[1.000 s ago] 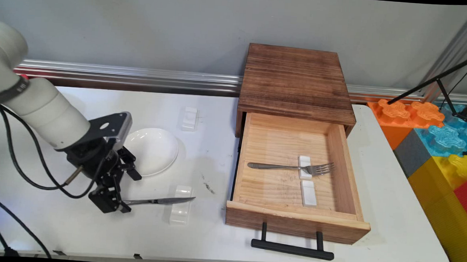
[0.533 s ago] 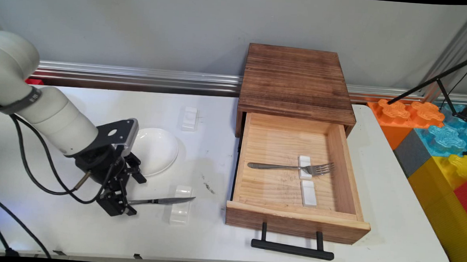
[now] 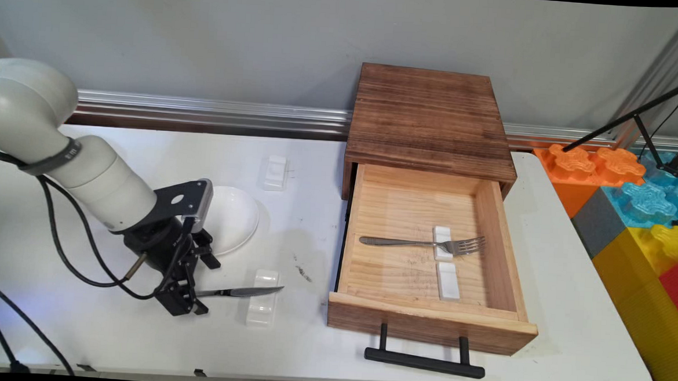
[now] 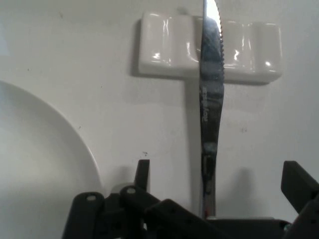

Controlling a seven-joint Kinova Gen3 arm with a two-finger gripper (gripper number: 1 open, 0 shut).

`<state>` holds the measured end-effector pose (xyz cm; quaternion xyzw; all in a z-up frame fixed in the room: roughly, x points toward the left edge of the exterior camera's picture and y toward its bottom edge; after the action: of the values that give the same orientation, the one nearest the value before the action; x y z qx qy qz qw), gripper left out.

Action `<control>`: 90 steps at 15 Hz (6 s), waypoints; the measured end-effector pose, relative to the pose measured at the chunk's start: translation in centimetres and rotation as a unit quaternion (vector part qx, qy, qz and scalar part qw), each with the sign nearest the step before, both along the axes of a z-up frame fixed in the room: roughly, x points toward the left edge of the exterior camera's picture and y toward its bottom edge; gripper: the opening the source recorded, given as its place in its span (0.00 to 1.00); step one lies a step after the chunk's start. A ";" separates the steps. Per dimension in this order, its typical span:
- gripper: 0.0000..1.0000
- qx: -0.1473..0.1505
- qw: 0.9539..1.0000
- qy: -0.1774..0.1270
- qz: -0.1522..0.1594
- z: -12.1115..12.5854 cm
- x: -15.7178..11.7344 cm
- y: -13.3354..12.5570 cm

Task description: Pick up the knife from the right of the white plate, then place the picked object into the drawer

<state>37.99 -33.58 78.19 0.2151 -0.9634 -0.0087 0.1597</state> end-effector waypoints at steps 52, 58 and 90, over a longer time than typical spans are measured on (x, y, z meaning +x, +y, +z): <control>0.00 -0.011 0.997 0.055 -0.046 13.5 -8.5 -6.9; 0.00 -0.012 0.996 0.075 -0.055 14.3 -13.1 -8.4; 0.00 -0.057 0.988 0.129 -0.066 5.5 -26.8 -13.8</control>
<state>11.17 -47.42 83.68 0.1389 -0.9456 0.0078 0.2941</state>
